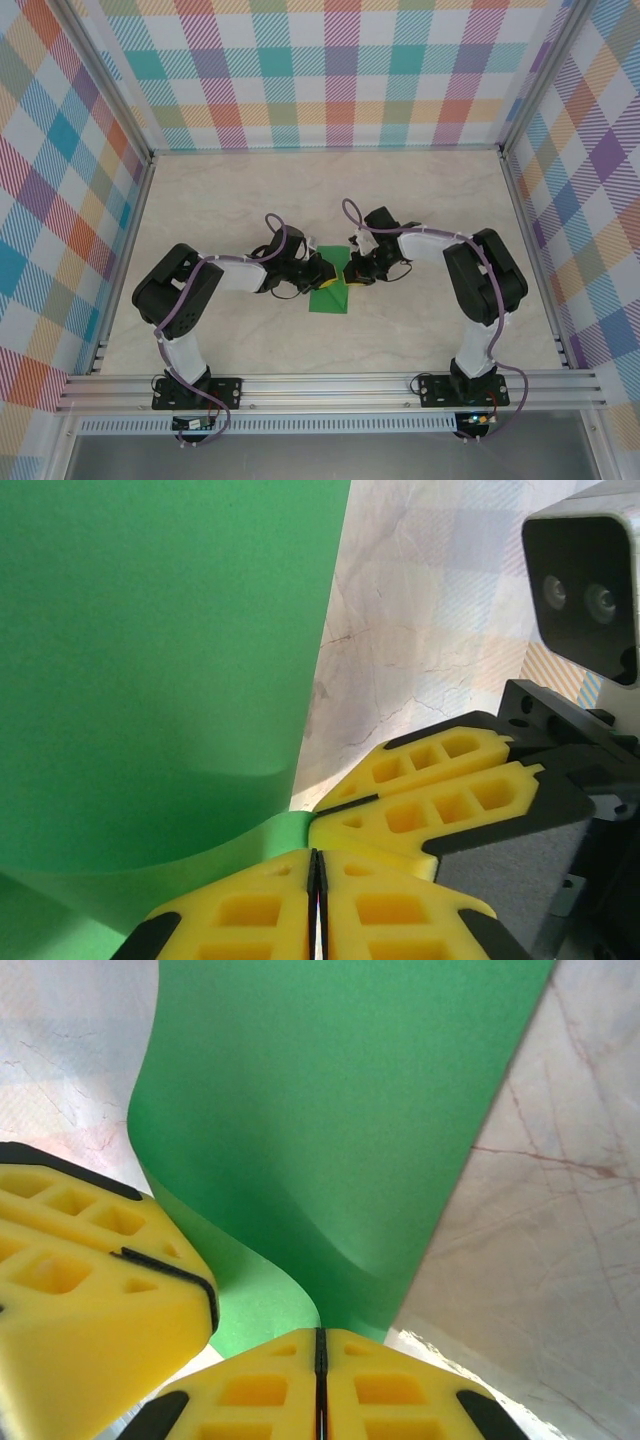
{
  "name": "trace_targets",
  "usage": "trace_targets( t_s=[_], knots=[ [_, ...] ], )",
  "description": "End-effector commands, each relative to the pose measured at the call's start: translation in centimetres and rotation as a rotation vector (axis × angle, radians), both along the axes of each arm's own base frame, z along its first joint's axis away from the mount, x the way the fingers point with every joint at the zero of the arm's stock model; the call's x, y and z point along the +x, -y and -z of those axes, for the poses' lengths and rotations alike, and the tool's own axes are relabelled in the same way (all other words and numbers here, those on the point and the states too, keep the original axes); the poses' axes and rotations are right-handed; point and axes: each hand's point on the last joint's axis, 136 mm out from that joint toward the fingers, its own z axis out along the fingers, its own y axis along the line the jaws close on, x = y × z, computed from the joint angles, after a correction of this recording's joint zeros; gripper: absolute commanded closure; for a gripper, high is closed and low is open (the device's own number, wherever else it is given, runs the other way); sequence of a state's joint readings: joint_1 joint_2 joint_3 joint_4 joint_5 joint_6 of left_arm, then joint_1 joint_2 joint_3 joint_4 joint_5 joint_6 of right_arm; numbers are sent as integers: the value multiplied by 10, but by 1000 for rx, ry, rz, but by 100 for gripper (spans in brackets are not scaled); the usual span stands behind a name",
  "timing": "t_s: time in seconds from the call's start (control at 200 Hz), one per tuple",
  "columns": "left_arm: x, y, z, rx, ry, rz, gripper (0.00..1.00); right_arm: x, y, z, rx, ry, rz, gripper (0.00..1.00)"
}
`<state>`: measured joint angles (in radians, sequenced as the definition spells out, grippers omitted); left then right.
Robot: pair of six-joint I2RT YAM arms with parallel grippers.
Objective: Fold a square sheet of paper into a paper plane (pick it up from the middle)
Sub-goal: Fold the triangle a second time at the center of the table.
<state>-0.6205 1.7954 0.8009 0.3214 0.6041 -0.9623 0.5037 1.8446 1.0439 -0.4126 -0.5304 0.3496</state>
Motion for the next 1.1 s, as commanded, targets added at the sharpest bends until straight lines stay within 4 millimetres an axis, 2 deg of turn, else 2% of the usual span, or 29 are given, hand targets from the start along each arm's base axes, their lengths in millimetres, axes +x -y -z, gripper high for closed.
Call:
trace_targets(
  t_s=[0.0,1.095],
  knots=[
    [-3,5,-5,-25,5,18,89,8,-4,-2,4,26,-21,91],
    [-9,1,17,23,-37,26,90,14,-4,10,-25,15,-28,90]
  ],
)
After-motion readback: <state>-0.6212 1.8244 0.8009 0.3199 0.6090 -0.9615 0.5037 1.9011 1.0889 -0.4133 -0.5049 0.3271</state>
